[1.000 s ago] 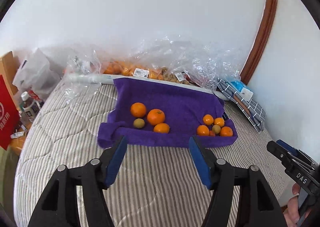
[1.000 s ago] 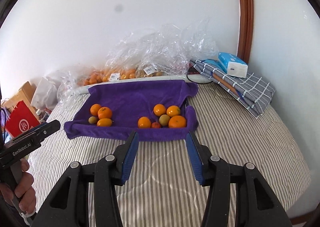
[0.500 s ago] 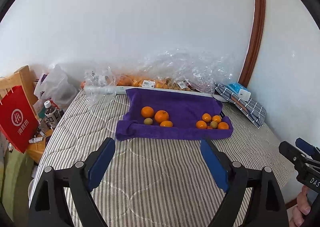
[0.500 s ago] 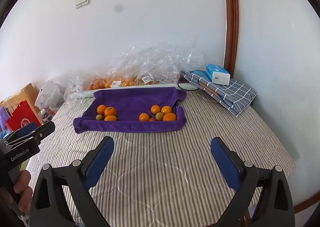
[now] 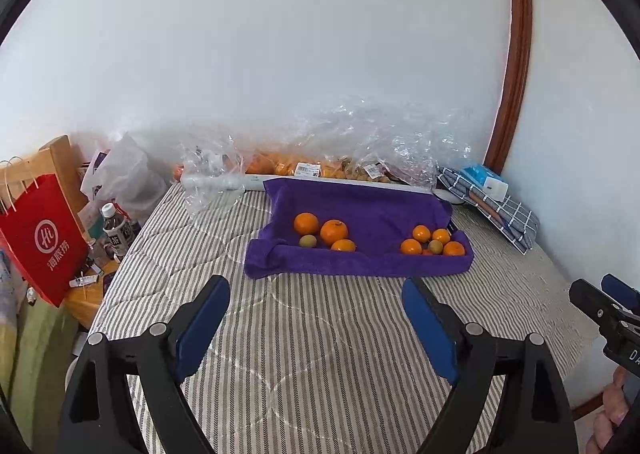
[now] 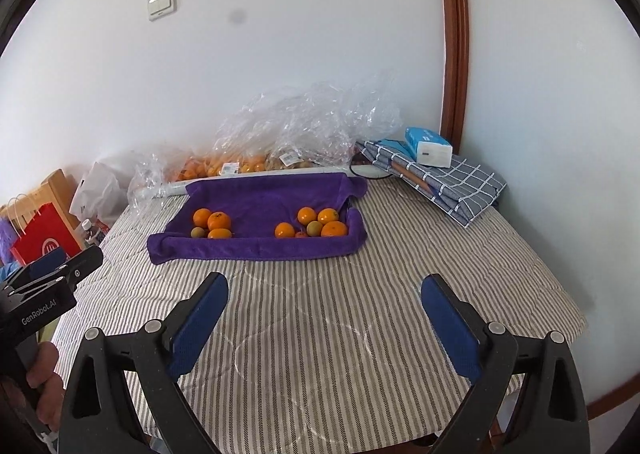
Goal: Organize fruits
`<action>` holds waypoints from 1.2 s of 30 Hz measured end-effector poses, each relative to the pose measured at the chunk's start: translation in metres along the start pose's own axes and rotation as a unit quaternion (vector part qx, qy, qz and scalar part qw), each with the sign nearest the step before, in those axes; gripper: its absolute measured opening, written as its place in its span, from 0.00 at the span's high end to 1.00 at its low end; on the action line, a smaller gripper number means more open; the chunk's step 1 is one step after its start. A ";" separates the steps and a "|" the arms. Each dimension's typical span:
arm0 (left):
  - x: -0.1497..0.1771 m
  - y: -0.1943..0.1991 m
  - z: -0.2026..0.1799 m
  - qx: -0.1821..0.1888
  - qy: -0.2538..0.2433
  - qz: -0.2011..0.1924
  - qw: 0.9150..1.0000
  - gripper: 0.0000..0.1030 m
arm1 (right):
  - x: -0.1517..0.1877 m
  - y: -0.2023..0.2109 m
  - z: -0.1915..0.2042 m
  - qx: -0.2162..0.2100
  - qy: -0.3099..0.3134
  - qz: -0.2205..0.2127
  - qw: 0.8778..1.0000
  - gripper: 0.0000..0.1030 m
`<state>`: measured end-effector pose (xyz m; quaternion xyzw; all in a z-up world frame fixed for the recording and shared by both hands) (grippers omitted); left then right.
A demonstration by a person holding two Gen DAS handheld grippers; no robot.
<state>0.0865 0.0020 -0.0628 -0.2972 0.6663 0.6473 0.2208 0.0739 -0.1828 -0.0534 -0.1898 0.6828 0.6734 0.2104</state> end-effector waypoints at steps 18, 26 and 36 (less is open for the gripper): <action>-0.001 0.001 0.003 -0.002 0.003 -0.002 1.000 0.15 | 0.000 0.005 0.001 0.002 0.003 -0.005 1.000 0.06; -0.002 0.003 0.003 -0.003 0.003 -0.004 1.000 0.15 | 0.000 0.006 0.002 0.002 0.004 -0.007 1.000 0.06; -0.003 0.005 0.004 -0.004 0.003 -0.006 1.000 0.15 | 0.001 0.007 0.002 0.002 0.004 -0.005 1.000 0.06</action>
Point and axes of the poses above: each gripper's, at about its wrist camera, not at the fingertips, and y roughly against the way its jaws point, z to its left, x to its underside, the point moved 9 cm from there along -y, roughly the way its jaws point, and after that the axes turned 10 degrees about z, right-handed, at the moved point
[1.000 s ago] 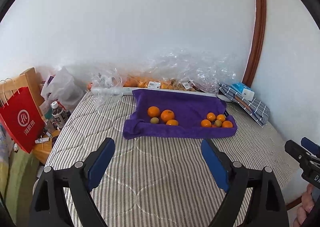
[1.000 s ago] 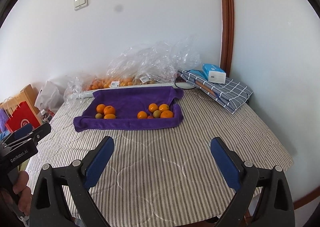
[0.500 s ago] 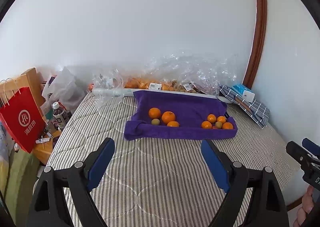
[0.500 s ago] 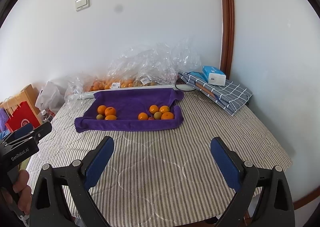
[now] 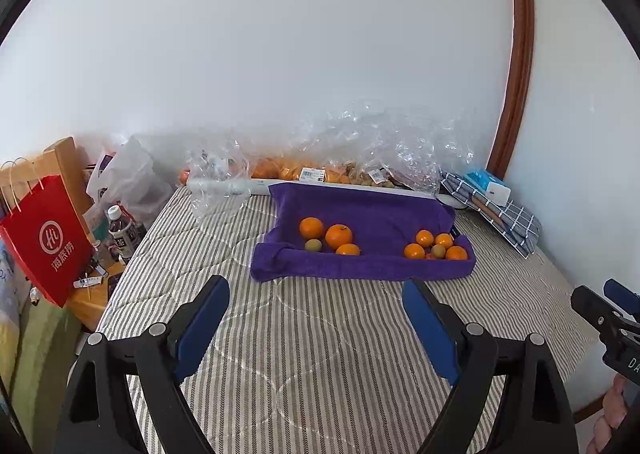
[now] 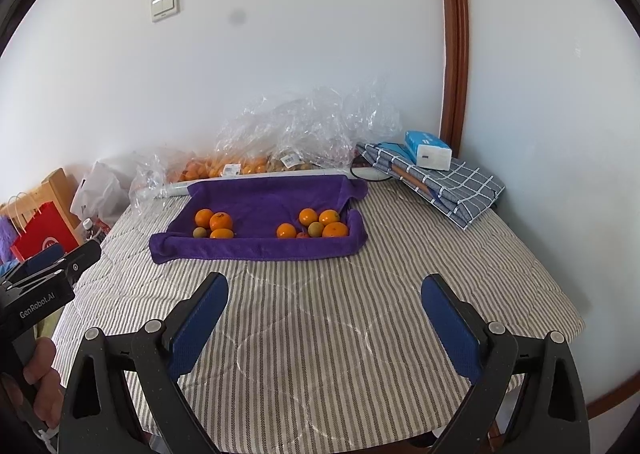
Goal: Organize fruits
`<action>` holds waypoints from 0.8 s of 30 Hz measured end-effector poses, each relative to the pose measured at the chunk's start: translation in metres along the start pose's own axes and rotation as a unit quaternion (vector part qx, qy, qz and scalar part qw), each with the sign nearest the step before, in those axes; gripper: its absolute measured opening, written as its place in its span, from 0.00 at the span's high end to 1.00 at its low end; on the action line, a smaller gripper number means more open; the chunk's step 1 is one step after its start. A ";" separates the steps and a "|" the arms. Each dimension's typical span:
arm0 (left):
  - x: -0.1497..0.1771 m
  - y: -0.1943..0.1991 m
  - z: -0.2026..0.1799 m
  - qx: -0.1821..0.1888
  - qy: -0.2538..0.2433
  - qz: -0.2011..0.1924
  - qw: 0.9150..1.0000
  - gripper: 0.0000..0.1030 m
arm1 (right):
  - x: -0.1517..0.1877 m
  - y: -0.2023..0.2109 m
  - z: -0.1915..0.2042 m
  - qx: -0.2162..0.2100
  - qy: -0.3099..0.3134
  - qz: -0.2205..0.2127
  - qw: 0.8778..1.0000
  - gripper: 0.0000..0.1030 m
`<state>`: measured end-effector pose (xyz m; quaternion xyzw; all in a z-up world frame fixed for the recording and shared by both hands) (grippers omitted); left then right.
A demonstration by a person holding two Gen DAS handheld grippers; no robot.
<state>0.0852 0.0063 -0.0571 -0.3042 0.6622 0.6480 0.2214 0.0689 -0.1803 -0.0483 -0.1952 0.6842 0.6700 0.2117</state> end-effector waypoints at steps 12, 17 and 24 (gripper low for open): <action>0.000 0.000 0.000 0.000 0.000 0.000 1.000 0.15 | 0.001 -0.001 -0.002 -0.002 -0.002 0.001 1.000 0.06; 0.000 0.000 0.000 0.000 0.000 0.000 1.000 0.15 | 0.001 -0.001 -0.002 -0.002 -0.002 0.001 1.000 0.06; 0.000 0.000 0.000 -0.001 0.000 -0.001 1.000 0.15 | 0.002 -0.001 -0.002 -0.002 -0.004 0.002 1.000 0.06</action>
Point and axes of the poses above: each gripper's, at about its wrist camera, not at the fingertips, and y roughly against the way its jaws point, z to its left, x to its underside, the point moved 9 cm from there along -y, roughly the way its jaws point, and after that the axes turned 10 degrees about z, right-handed, at the moved point
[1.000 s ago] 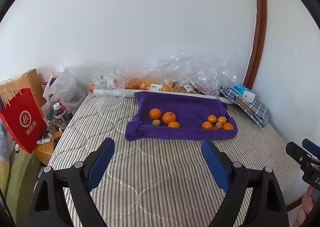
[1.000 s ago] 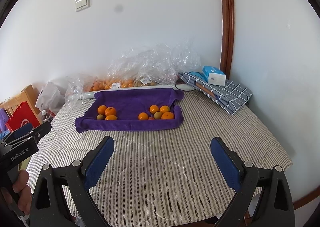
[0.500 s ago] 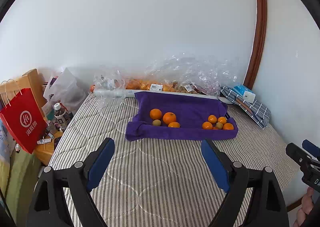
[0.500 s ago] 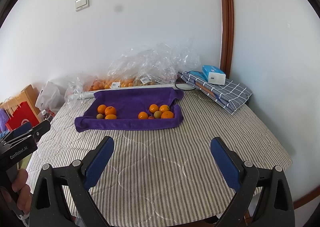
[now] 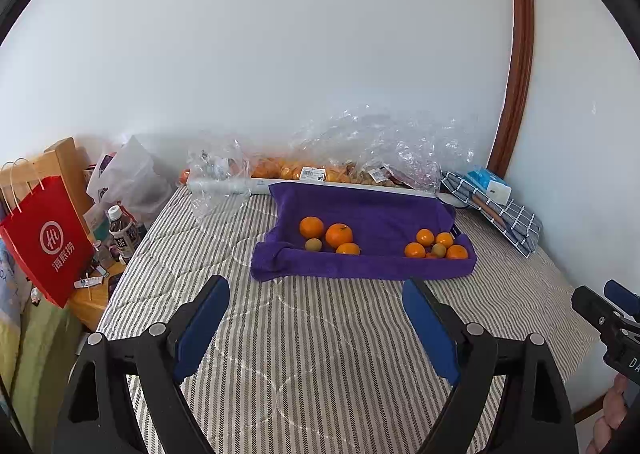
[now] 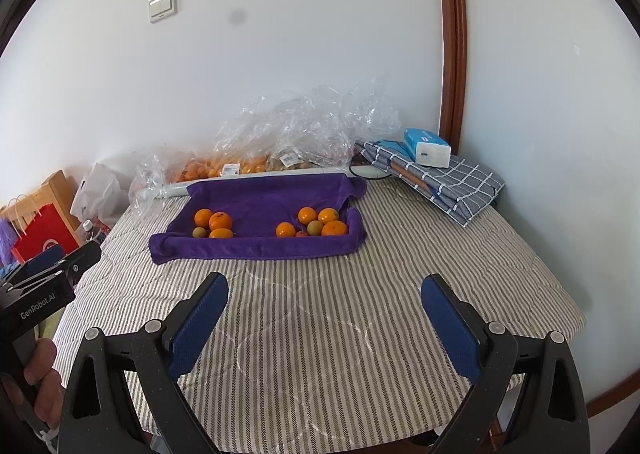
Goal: Organize fruits
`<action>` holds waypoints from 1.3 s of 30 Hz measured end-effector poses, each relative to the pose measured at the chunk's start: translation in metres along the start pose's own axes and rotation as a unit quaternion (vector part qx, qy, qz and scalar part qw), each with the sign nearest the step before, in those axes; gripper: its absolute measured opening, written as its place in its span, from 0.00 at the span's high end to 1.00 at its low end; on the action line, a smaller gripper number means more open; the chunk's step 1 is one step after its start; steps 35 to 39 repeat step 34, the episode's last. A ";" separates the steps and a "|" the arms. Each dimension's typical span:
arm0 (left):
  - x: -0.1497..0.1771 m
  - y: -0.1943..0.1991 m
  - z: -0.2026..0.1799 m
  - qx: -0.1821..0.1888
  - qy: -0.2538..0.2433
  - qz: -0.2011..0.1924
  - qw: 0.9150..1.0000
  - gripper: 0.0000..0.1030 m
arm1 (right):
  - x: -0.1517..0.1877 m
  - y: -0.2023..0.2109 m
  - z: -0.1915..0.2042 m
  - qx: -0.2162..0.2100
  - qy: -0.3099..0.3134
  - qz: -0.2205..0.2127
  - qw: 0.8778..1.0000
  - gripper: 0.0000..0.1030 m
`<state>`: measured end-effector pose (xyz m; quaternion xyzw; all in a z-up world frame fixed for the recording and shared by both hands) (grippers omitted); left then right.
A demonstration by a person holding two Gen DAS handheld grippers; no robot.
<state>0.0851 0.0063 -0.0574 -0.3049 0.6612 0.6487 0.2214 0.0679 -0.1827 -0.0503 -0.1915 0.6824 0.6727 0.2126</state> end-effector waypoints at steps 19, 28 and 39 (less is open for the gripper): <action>0.000 0.000 0.003 -0.001 0.000 0.000 1.000 0.15 | 0.001 -0.001 0.002 -0.001 -0.001 0.001 1.000 0.06; 0.000 0.000 0.004 -0.003 -0.001 -0.001 1.000 0.15 | 0.001 -0.001 0.002 -0.001 0.000 0.001 1.000 0.06; -0.001 0.003 0.004 -0.004 -0.006 -0.010 1.000 0.14 | 0.001 -0.001 0.003 -0.001 -0.001 0.000 1.000 0.06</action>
Point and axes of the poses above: each gripper's, at about its wrist camera, not at the fingertips, and y roughly against the way its jaws point, z to its left, x to its underside, the point moved 9 cm from there along -y, roughly the way its jaws point, and after that the axes turned 10 degrees about z, right-handed, at the moved point
